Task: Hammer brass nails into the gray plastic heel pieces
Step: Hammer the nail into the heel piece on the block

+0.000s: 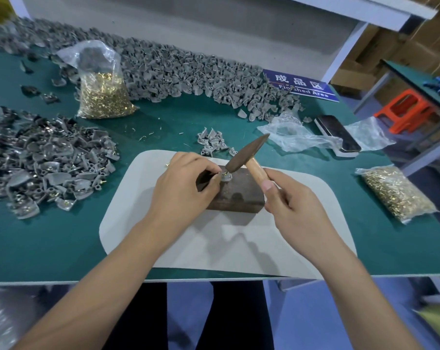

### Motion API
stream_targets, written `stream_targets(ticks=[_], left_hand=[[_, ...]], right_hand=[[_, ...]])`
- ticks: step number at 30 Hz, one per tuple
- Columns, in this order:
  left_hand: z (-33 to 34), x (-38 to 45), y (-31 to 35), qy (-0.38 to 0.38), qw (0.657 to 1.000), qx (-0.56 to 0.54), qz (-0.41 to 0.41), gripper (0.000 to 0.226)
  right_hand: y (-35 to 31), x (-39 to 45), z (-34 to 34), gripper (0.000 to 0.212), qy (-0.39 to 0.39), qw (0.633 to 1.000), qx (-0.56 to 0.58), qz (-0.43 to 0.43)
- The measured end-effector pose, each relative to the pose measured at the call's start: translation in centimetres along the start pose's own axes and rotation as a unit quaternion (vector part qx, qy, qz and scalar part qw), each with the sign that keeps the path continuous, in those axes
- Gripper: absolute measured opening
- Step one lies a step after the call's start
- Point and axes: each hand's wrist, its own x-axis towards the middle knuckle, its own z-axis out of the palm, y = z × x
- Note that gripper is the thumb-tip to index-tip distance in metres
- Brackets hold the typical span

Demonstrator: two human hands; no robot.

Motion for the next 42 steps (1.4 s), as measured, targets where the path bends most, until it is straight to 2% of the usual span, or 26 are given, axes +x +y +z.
stream_targets(ticks=[6,10,12,18,23,31,34,42], left_hand=[[0.1,0.0,-0.1,0.009,1.0,-0.013,-0.009,0.005],[0.1,0.0,0.1,0.016,1.0,0.015,-0.004,0.005],[0.1,0.0,0.2,0.019,1.0,0.024,-0.001,0.005],[-0.1,-0.1,0.2,0.028,0.999,0.03,0.015,0.003],[0.0,0.2,-0.1,0.013,1.0,0.021,-0.008,0.005],[0.0,0.3,-0.5,-0.016,0.999,-0.038,-0.031,0.008],[-0.1,0.3,-0.3,-0.01,0.999,-0.022,-0.046,0.005],[-0.1,0.2,0.1,0.007,0.999,0.021,-0.042,0.008]], right_hand=[[-0.8,-0.1,-0.7,0.033,0.045,0.999,-0.016,-0.007],[-0.5,-0.2,0.0,0.026,-0.018,0.999,-0.023,0.015],[-0.7,-0.1,-0.3,0.026,-0.025,0.998,-0.05,0.015],[-2.0,-0.3,-0.7,0.028,0.054,0.997,-0.046,-0.017],[-1.4,-0.6,0.1,0.026,-0.008,0.997,-0.081,0.003],[-1.3,-0.6,0.3,0.023,0.0,0.996,-0.091,0.006],[-1.4,-0.5,0.1,0.027,-0.008,0.997,-0.075,0.011],[-1.3,-0.8,-0.9,0.027,0.06,0.997,-0.048,0.001]])
